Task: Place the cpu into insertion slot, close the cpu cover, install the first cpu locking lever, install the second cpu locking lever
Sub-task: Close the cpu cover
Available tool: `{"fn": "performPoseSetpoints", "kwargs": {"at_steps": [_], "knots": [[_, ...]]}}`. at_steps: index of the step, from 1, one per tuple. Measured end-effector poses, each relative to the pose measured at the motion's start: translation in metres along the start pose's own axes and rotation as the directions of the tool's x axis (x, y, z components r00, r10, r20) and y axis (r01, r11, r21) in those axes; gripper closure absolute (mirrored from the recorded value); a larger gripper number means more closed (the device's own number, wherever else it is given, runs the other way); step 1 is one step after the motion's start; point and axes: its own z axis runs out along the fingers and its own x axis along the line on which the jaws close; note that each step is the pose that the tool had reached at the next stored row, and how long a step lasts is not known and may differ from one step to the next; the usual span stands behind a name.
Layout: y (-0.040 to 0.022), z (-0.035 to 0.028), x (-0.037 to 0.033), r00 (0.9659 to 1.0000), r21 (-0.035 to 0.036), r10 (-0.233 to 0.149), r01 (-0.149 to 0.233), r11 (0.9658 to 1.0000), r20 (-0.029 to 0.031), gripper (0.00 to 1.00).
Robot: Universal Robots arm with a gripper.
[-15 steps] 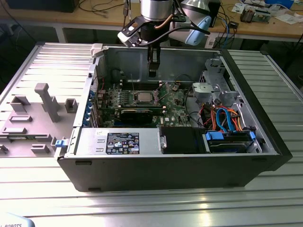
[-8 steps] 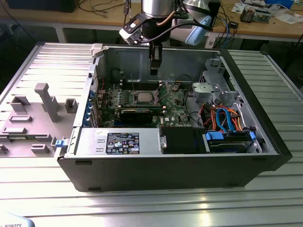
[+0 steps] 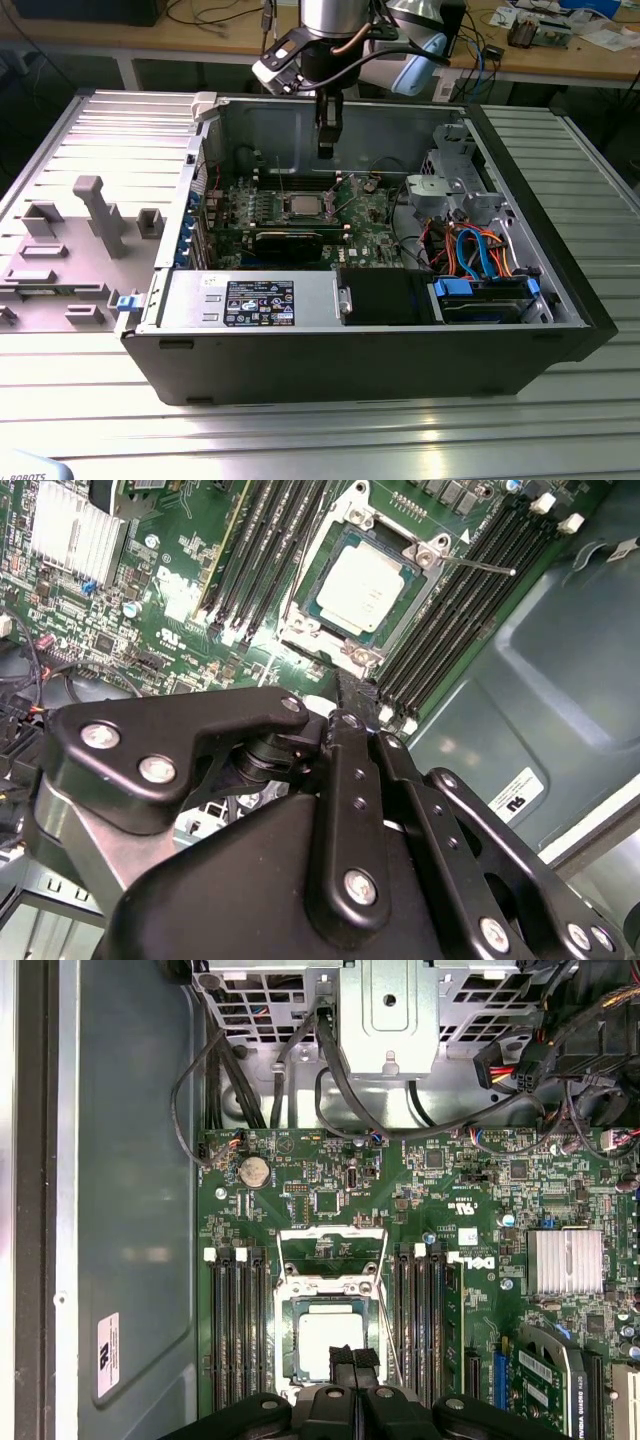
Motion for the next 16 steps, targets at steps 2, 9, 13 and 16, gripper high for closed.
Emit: {"fn": "performPoseSetpoints", "kwargs": {"at_steps": [2,9,13,16], "knots": [[0.0003,0.0000,0.0000,1.0000,0.0000,0.000,0.000,1.0000,0.0000,0.89],[0.0117,0.0005,0.0002,1.0000,-0.0001,0.000,0.000,1.0000,0.0003,0.89],[0.0157,0.0038,0.0003,1.0000,-0.0001,0.000,0.000,1.0000,0.0012,0.89],[0.0192,0.0082,0.0005,1.0000,0.0000,0.000,0.000,1.0000,0.0014,0.89]]}}
